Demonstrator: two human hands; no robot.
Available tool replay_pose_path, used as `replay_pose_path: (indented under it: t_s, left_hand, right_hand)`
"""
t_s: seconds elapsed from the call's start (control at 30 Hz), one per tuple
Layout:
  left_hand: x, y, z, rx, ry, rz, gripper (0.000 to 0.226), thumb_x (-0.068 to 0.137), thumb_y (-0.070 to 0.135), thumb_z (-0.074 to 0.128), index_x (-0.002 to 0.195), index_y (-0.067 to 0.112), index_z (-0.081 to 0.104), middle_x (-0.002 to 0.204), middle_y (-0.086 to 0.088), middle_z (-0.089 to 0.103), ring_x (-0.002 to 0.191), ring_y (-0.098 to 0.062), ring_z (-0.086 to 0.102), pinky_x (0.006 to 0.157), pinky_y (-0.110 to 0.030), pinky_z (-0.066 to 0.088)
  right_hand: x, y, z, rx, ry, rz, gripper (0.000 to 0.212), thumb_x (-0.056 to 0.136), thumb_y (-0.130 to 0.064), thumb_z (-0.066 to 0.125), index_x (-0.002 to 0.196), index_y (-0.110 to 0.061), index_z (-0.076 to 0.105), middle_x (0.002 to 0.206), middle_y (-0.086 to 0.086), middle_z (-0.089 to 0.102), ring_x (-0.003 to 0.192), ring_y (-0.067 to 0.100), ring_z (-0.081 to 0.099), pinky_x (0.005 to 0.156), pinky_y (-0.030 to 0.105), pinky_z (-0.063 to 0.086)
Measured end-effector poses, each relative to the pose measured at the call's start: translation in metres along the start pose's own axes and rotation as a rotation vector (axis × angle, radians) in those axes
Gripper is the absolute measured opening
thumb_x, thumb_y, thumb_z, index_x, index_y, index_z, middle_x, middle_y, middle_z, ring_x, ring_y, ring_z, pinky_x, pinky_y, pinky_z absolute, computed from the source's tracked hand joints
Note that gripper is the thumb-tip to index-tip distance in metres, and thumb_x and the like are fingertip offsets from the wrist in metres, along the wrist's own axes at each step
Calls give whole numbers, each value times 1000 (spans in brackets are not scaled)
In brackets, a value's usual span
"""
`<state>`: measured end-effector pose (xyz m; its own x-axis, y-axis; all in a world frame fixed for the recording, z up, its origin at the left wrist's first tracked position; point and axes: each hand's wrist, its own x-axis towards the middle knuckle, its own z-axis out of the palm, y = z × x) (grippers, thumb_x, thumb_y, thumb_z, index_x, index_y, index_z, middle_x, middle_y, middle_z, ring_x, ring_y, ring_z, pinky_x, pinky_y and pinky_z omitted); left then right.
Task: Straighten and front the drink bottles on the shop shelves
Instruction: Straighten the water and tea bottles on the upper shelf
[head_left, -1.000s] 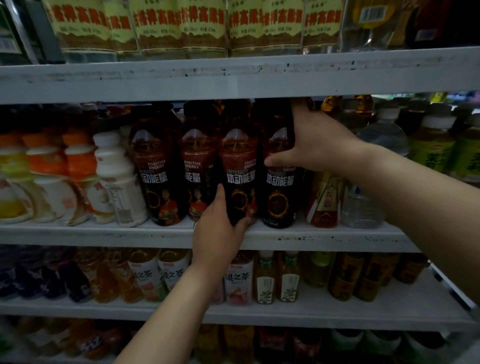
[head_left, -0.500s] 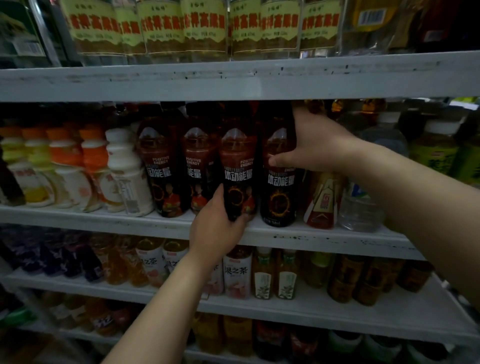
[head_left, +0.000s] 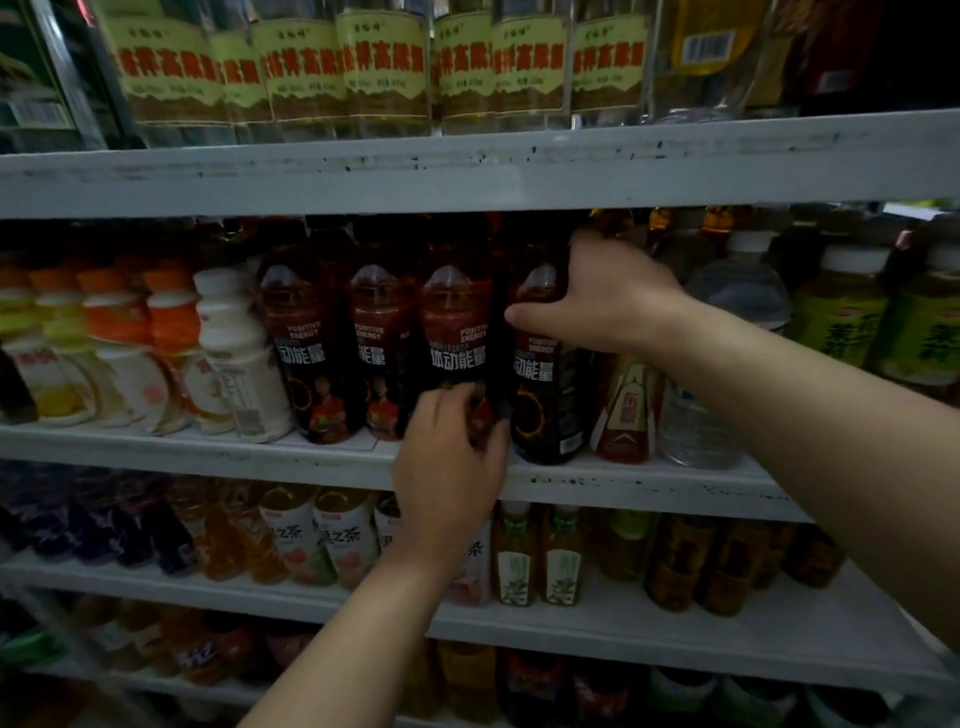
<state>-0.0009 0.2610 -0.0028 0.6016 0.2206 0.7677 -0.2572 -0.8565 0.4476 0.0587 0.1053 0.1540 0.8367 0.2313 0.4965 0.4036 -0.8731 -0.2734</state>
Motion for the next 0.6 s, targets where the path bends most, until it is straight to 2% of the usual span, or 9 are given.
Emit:
replay_pose_path:
  t_s: [0.07, 0.13, 0.2, 0.27, 0.37, 0.43, 0.5, 0.57, 0.6]
  left_hand:
    - [-5, 13, 5, -60, -63, 34, 45, 81, 44, 68, 119, 21, 58, 104, 8, 57, 93, -8, 58, 71, -17, 41]
    - [-7, 26, 13, -94, -136, -6, 58, 79, 52, 67, 127, 22, 53, 113, 8, 57, 102, -7, 55, 78, -17, 41]
    - [-5, 35, 21, -135, -174, -82, 72, 78, 57, 67, 137, 24, 43, 125, 7, 52, 114, -9, 50, 84, -19, 38]
    - [-5, 39, 28, -177, -223, -132, 80, 77, 58, 67, 142, 25, 33, 132, 6, 48, 120, -11, 47, 88, -23, 40]
    - [-3, 41, 35, -169, -290, -161, 94, 75, 58, 69, 149, 21, 24, 139, 2, 45, 125, -15, 45, 94, -29, 44]
    - [1, 38, 37, -178, -289, -168, 92, 75, 55, 72, 148, 20, 27, 137, 0, 46, 123, -15, 46, 93, -26, 42]
    - [5, 34, 37, -225, -294, -161, 87, 75, 49, 74, 146, 20, 32, 133, 0, 43, 119, -14, 45, 91, -18, 35]
    - [4, 33, 35, -238, -288, -139, 83, 78, 43, 74, 147, 20, 32, 131, 1, 38, 115, -12, 44, 91, -15, 35]
    - [0, 34, 33, -174, -245, -91, 82, 80, 41, 73, 147, 18, 31, 129, 0, 37, 114, -13, 45, 88, -18, 40]
  right_hand:
    - [2, -2, -2, 90, -8, -13, 43, 58, -58, 65, 88, -28, 54, 78, -9, 58, 69, 10, 56, 52, 27, 46]
    - [5, -1, -4, 131, -1, -23, 45, 60, -52, 72, 94, -26, 59, 81, -8, 61, 71, 11, 58, 54, 28, 47]
    - [7, 0, -5, 92, 18, -35, 61, 58, -64, 75, 107, -32, 57, 88, -14, 57, 77, 9, 54, 55, 24, 43]
    - [6, -2, -4, 46, 23, -33, 69, 55, -76, 68, 110, -36, 55, 90, -15, 55, 79, 9, 52, 56, 24, 42]
    - [4, -3, -4, 33, -9, -16, 53, 61, -79, 59, 93, -37, 52, 80, -16, 54, 70, 7, 51, 53, 23, 41]
    - [4, -2, -6, 57, -16, 8, 39, 68, -67, 60, 79, -31, 50, 77, -12, 55, 65, 5, 48, 49, 23, 39]
    - [5, -1, -10, 80, -26, 26, 32, 70, -58, 62, 77, -29, 52, 76, -6, 58, 63, 7, 51, 47, 24, 38]
    - [6, 2, -14, 104, -42, 27, 37, 68, -59, 67, 83, -28, 55, 78, -7, 57, 66, 7, 52, 48, 24, 36]
    - [6, 3, -15, 101, -56, 27, 43, 66, -62, 69, 89, -28, 55, 80, -10, 56, 68, 5, 51, 49, 23, 36]
